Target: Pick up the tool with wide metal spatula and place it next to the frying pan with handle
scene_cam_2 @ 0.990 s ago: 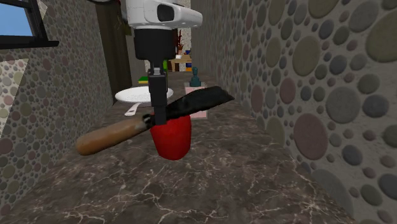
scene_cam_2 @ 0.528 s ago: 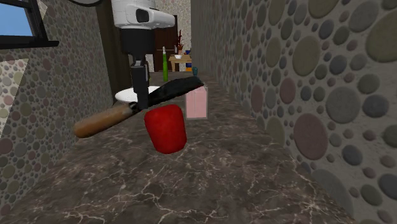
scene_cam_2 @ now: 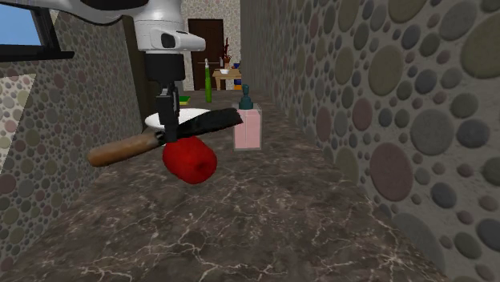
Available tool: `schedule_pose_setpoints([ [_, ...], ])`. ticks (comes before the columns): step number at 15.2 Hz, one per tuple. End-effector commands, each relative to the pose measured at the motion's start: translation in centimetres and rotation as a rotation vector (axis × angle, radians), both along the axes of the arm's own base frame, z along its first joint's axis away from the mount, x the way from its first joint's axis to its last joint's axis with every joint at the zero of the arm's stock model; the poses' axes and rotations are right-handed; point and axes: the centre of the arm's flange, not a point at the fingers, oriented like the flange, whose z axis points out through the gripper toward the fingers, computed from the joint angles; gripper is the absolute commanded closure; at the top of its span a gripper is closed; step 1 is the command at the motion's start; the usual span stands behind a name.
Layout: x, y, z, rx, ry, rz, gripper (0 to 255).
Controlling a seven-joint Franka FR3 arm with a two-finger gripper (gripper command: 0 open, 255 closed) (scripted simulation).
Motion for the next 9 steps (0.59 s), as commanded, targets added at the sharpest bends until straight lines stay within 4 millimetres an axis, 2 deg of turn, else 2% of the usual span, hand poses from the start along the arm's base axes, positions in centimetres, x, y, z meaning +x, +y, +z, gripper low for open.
schedule_pose_setpoints([
  [1,0.0,-0.1,-1.2,0.001,0.006,0.000,255],
  [9,0.0,-0.1,-5.4,0.001,0.006,0.000,255],
])
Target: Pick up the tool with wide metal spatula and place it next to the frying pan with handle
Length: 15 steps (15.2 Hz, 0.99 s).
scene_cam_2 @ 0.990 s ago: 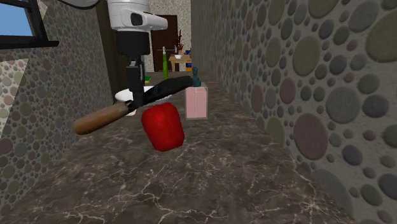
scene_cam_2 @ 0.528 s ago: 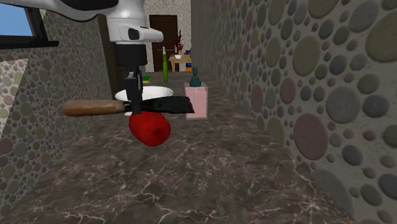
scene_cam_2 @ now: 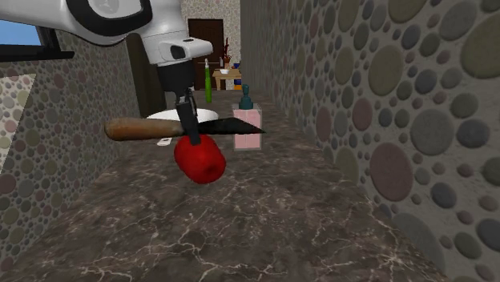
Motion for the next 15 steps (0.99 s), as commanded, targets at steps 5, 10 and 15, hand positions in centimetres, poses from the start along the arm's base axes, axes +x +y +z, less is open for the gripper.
schedule_pose_setpoints([
  [5,-1.8,0.3,-6.3,0.049,0.200,-0.008,255],
  [10,-1.8,0.3,-7.4,0.049,0.200,-0.008,255],
  [15,-1.8,0.3,-7.4,0.049,0.200,-0.008,255],
])
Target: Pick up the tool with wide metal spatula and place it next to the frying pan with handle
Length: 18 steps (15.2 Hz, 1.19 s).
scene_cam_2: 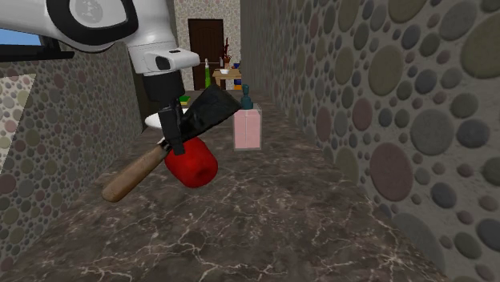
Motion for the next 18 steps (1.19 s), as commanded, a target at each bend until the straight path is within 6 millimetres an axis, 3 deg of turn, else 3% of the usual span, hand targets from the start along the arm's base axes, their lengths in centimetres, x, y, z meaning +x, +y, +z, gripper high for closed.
schedule_pose_setpoints([
  [1,0.9,0.5,-5.0,0.035,0.157,-0.006,0],
  [3,1.1,1.4,-4.8,0.033,0.158,-0.005,0],
  [4,-0.1,1.5,-4.3,0.033,0.158,-0.004,0],
  [5,0.9,2.0,-3.6,0.033,0.159,-0.003,0],
  [6,1.0,-0.3,-5.6,0.038,0.157,-0.005,0],
  [10,1.1,-0.2,-0.6,0.038,0.157,-0.005,0],
  [18,1.1,-0.2,-0.6,0.038,0.157,-0.005,0],
])
